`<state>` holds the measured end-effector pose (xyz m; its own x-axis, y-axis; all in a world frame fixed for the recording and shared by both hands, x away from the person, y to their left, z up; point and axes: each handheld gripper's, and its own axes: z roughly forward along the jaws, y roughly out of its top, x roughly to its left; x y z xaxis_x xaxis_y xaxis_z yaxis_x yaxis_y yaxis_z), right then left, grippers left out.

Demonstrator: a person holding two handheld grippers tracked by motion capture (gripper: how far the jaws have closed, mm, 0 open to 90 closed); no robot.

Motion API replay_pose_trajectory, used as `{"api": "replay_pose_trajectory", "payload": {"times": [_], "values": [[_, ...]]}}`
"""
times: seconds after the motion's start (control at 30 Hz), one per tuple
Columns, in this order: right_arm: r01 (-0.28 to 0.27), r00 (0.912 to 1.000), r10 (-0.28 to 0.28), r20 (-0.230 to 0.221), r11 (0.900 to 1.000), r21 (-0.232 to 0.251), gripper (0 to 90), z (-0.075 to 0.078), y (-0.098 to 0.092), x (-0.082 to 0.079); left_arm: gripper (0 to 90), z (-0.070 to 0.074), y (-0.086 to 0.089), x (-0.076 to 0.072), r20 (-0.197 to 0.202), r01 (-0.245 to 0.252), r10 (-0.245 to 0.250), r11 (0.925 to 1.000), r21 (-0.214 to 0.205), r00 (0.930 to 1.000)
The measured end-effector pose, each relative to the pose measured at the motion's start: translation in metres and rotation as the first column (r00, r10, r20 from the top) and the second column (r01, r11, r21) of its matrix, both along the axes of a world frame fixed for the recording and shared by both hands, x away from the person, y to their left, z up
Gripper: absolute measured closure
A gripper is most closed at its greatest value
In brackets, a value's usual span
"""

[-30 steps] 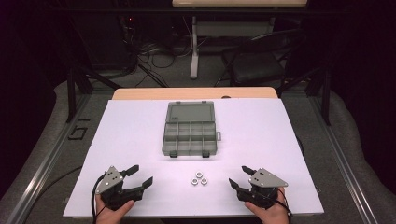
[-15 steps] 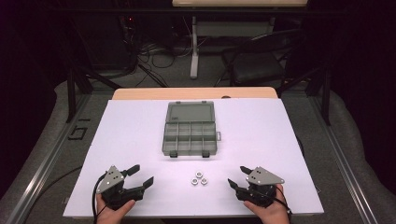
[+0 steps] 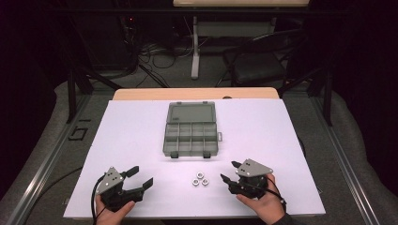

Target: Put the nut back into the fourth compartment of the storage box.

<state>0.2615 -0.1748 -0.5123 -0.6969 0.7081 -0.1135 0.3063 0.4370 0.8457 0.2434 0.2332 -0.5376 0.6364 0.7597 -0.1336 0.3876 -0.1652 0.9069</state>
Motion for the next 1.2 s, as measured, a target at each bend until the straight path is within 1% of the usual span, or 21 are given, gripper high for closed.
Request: {"api": "replay_pose_trajectory", "payload": {"times": [0.03, 0.1, 0.17, 0.2, 0.23, 0.3, 0.4, 0.43, 0.47, 0.5, 0.57, 0.67, 0.73, 0.77, 0.9, 0.97, 1.03, 1.13, 1.17, 1.2], "values": [[-0.019, 0.9998, 0.019, -0.012, 0.9998, -0.002, 42.8, 0.000, 0.004, 0.002, 26.2, 0.000, 0.000, 0.000, 0.003, -0.001, 0.001, 1.0000, 0.001, 1.0000], [-0.041, 0.9991, 0.040, -0.015, 0.9991, -0.008, 43.2, 0.001, 0.011, 0.004, 25.8, -0.001, 0.000, 0.001, -0.003, 0.005, -0.005, 1.0000, -0.004, 1.0000], [-0.057, 0.9981, 0.057, -0.024, 0.9983, -0.015, 43.2, 0.001, 0.018, 0.008, 24.5, -0.001, 0.000, 0.001, -0.002, -0.001, 0.001, 1.0000, 0.003, 1.0000], [-0.071, 0.9966, 0.070, -0.044, 0.9973, -0.021, 43.2, 0.002, 0.021, 0.010, 24.0, -0.001, 0.000, 0.002, -0.006, -0.001, 0.001, 1.0000, 0.002, 1.0000], [-0.072, 0.9965, 0.071, -0.044, 0.9973, -0.017, 43.2, 0.002, 0.024, 0.013, 23.8, -0.001, 0.000, 0.002, -0.010, 0.000, 0.000, 1.0000, 0.000, 1.0000], [-0.079, 0.9951, 0.078, -0.060, 0.9967, -0.016, 43.2, 0.003, 0.029, 0.018, 23.5, -0.002, 0.000, 0.003, -0.012, 0.004, -0.004, 1.0000, -0.002, 0.9999], [-0.086, 0.9933, 0.086, -0.077, 0.9963, -0.002, 43.5, 0.005, 0.034, 0.025, 23.5, -0.002, -0.001, 0.003, -0.012, 0.004, -0.004, 1.0000, 0.001, 0.9999], [-0.086, 0.9927, 0.086, -0.085, 0.9963, -0.002, 44.2, 0.006, 0.035, 0.028, 23.5, -0.002, 0.000, 0.003, -0.013, 0.006, -0.006, 1.0000, -0.001, 0.9999], [-0.084, 0.9918, 0.082, -0.098, 0.9964, -0.015, 44.8, 0.007, 0.035, 0.029, 23.5, -0.002, -0.001, 0.003, -0.013, 0.006, -0.006, 1.0000, -0.002, 0.9999], [-0.084, 0.9918, 0.084, -0.097, 0.9965, -0.001, 45.6, 0.005, 0.037, 0.031, 23.6, -0.002, -0.001, 0.003, -0.014, 0.006, -0.006, 1.0000, -0.002, 0.9999], [-0.086, 0.9886, 0.084, -0.125, 0.9961, -0.015, 47.4, 0.002, 0.038, 0.034, 23.7, -0.002, -0.001, 0.003, -0.016, 0.009, -0.009, 1.0000, -0.004, 0.9998], [-0.103, 0.9831, 0.095, -0.156, 0.9938, -0.043, 50.7, -0.003, 0.041, 0.035, 23.7, -0.002, -0.001, 0.003, -0.020, 0.007, -0.007, 1.0000, -0.002, 0.9998], [-0.107, 0.9819, 0.098, -0.162, 0.9929, -0.052, 52.1, -0.010, 0.044, 0.034, 23.7, -0.002, -0.001, 0.003, -0.020, 0.008, -0.008, 1.0000, -0.002, 0.9998], [-0.119, 0.9784, 0.107, -0.177, 0.9911, -0.060, 53.2, -0.012, 0.046, 0.034, 23.8, -0.002, -0.001, 0.003, -0.021, 0.010, -0.010, 0.9999, -0.001, 0.9997], [-0.135, 0.9698, 0.121, -0.212, 0.9893, -0.055, 53.9, -0.024, 0.053, 0.031, 24.0, -0.002, -0.001, 0.003, -0.025, 0.013, -0.013, 0.9999, -0.002, 0.9996], [-0.139, 0.9667, 0.121, -0.225, 0.9881, -0.066, 54.0, -0.029, 0.057, 0.029, 24.1, -0.003, -0.002, 0.003, -0.027, 0.012, -0.012, 0.9999, 0.002, 0.9996], [-0.142, 0.9655, 0.123, -0.230, 0.9878, -0.065, 54.0, -0.031, 0.059, 0.028, 24.1, -0.003, -0.001, 0.004, -0.031, 0.017, -0.017, 0.9999, 0.000, 0.9994], [-0.136, 0.9659, 0.120, -0.230, 0.9889, -0.059, 56.8, -0.035, 0.062, 0.027, 24.4, -0.003, -0.001, 0.004, -0.034, 0.018, -0.018, 0.9998, -0.003, 0.9993], [-0.136, 0.9657, 0.118, -0.231, 0.9887, -0.064, 57.2, -0.035, 0.063, 0.026, 24.4, -0.003, -0.001, 0.004, -0.033, 0.018, -0.018, 0.9998, -0.004, 0.9993], [-0.133, 0.9663, 0.118, -0.229, 0.9895, -0.055, 57.8, -0.036, 0.064, 0.025, 24.5, -0.003, -0.001, 0.004, -0.034, 0.019, -0.019, 0.9998, -0.005, 0.9992]]}}
